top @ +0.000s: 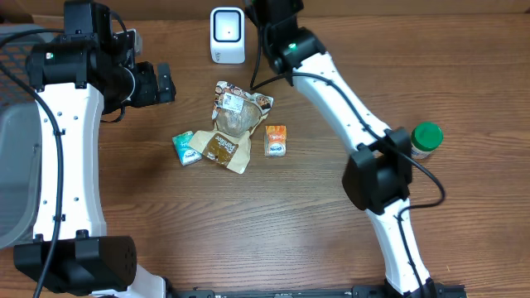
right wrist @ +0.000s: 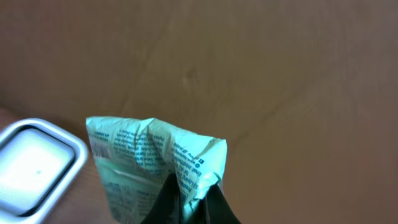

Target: Scan the item barcode

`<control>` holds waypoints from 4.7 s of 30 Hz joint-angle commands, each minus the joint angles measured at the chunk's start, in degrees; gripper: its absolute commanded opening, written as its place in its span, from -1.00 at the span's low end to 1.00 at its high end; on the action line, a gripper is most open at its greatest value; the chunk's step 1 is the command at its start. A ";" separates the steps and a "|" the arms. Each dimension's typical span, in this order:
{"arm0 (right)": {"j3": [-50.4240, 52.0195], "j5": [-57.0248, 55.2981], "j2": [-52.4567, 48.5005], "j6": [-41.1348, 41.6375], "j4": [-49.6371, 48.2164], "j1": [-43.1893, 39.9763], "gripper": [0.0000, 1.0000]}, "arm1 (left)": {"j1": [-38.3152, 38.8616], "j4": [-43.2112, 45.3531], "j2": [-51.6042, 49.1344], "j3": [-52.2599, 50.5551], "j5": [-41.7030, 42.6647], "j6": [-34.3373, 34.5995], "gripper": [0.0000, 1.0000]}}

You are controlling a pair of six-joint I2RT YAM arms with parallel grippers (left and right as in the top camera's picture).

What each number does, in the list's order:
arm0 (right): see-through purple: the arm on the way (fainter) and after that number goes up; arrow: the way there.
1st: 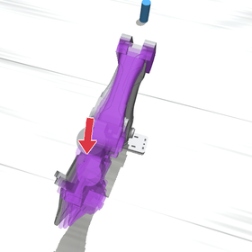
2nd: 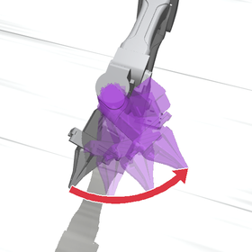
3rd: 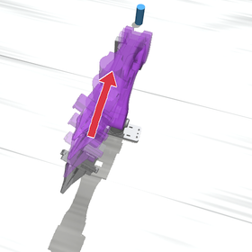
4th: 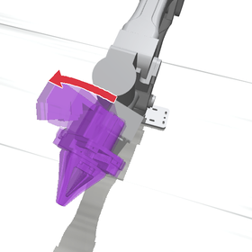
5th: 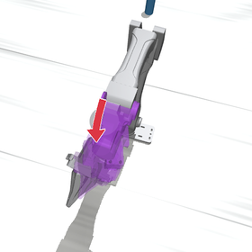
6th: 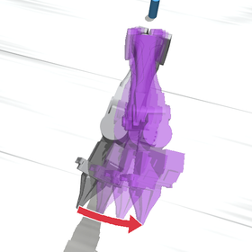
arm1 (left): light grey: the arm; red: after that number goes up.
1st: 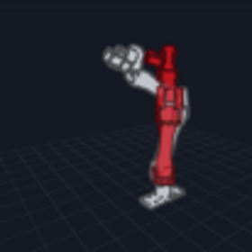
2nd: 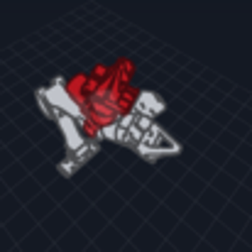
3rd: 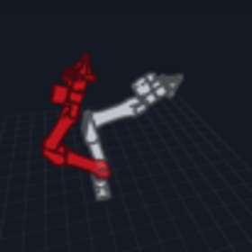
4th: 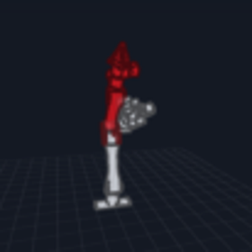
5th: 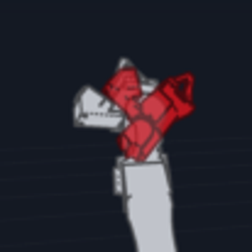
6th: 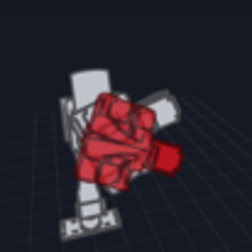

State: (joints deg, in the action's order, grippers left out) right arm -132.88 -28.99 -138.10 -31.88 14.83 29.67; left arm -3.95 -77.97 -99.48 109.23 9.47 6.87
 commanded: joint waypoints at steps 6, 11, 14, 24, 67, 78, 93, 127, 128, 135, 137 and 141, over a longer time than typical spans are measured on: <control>-1.31 -0.33 -8.92 -30.27 -17.79 2.60 -0.92 | 0.31 0.22 0.55 1.16 0.59 -0.46 0.99; -1.14 0.35 -11.87 -34.23 -19.93 4.04 -0.92 | 0.33 0.24 0.52 1.16 0.61 -0.46 0.99; -0.90 0.96 -11.89 -34.32 -20.76 4.17 -0.92 | 0.31 0.24 0.52 1.16 0.61 -0.46 0.99; -0.90 1.44 -11.89 -40.63 -23.32 4.46 -0.92 | 0.33 0.24 0.52 1.16 0.61 -0.46 0.99; 2.97 9.70 30.62 75.89 73.37 -14.80 -0.92 | 0.31 0.24 0.52 1.16 0.61 -0.46 0.99; 27.34 11.10 30.62 78.36 59.01 -25.40 -0.92 | 0.33 0.24 0.50 1.16 0.61 -0.46 0.99; 47.34 11.08 30.62 77.85 41.00 -30.75 -0.66 | 0.31 0.24 0.50 1.16 0.61 -0.46 0.99; 49.81 43.39 30.51 63.98 28.79 -3.43 -0.65 | 0.31 0.24 0.50 1.16 0.61 -0.46 0.99; 51.43 42.64 30.51 66.23 26.25 -2.03 -0.70 | 0.33 0.24 0.50 1.16 0.61 -0.46 0.99; 60.00 41.31 29.51 74.38 13.46 4.83 -0.88 | 0.33 0.22 0.50 1.16 0.61 -0.46 0.99; 61.09 37.97 28.22 77.05 12.48 6.08 -0.89 | 0.33 0.24 0.50 1.16 0.61 -0.46 0.99; 61.20 35.45 26.47 77.29 12.96 6.54 -0.92 | 0.31 0.22 0.50 1.16 0.61 -0.46 0.99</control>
State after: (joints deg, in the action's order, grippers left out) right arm -72.36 10.02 -110.34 42.96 27.92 36.40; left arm -3.86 -77.95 -99.48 109.23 9.47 6.87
